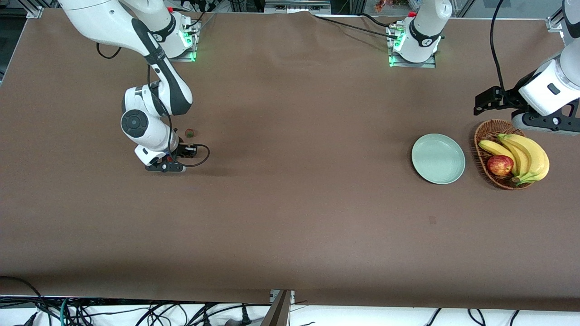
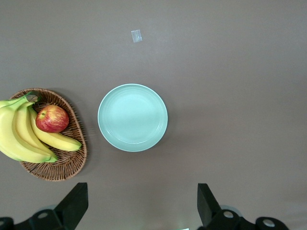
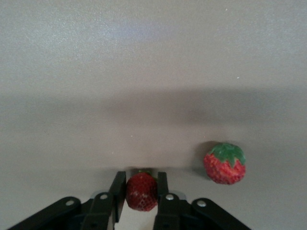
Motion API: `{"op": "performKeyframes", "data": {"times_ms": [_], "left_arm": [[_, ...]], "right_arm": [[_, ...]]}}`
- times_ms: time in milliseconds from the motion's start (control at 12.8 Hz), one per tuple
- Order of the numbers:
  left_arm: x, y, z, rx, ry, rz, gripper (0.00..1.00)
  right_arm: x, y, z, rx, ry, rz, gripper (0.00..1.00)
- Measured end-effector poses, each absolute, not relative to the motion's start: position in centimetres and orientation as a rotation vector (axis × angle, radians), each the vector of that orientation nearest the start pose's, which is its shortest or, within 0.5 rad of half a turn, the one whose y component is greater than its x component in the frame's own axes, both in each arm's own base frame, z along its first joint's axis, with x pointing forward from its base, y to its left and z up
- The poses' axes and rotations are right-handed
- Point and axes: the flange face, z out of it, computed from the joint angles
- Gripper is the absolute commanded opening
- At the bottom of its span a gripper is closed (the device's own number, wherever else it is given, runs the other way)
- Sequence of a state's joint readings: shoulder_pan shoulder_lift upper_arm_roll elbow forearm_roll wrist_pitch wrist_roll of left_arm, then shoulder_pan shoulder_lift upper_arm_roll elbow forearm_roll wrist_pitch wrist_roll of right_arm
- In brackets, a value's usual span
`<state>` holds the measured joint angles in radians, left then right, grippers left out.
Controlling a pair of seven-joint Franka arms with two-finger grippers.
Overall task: Collect all strawberries into plate
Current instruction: 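Carry the strawberry to mid-table and release it while the left gripper approaches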
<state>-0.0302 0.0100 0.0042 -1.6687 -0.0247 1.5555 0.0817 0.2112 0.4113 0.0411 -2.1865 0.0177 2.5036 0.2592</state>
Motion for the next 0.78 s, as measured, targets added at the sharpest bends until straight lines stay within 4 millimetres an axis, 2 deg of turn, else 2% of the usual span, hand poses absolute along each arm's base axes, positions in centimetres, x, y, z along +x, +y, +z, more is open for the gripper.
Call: {"op": "performKeyframes", "data": {"times_ms": [156, 234, 312, 469, 625, 781], "left_arm": [[55.1, -1.7, 57.0, -3.159, 0.168, 0.197, 1.00], [55.3, -1.7, 56.7, -3.159, 0.168, 0.203, 1.00], [55.5, -1.7, 56.4, -3.159, 0.168, 0.208, 1.00], [55.7, -1.7, 56.0, -3.158, 0.167, 0.212, 1.00], [55.8, -1.7, 55.9, -3.158, 0.167, 0.215, 1.00], [55.9, -1.7, 55.6, -3.158, 0.167, 0.221, 1.00]], "right_arm": [[53.2, 13.9, 19.0, -3.135, 0.056, 0.151, 0.08], [53.2, 14.8, 19.3, -3.128, 0.074, 0.141, 0.08], [53.5, 16.6, 20.1, -3.115, 0.108, 0.121, 0.08], [54.7, 22.4, 23.5, -3.069, 0.206, 0.072, 0.08], [55.5, 30.0, 26.9, -2.997, 0.326, 0.016, 0.09], [55.8, 37.9, 28.0, -2.899, 0.473, 0.013, 0.10]]}}
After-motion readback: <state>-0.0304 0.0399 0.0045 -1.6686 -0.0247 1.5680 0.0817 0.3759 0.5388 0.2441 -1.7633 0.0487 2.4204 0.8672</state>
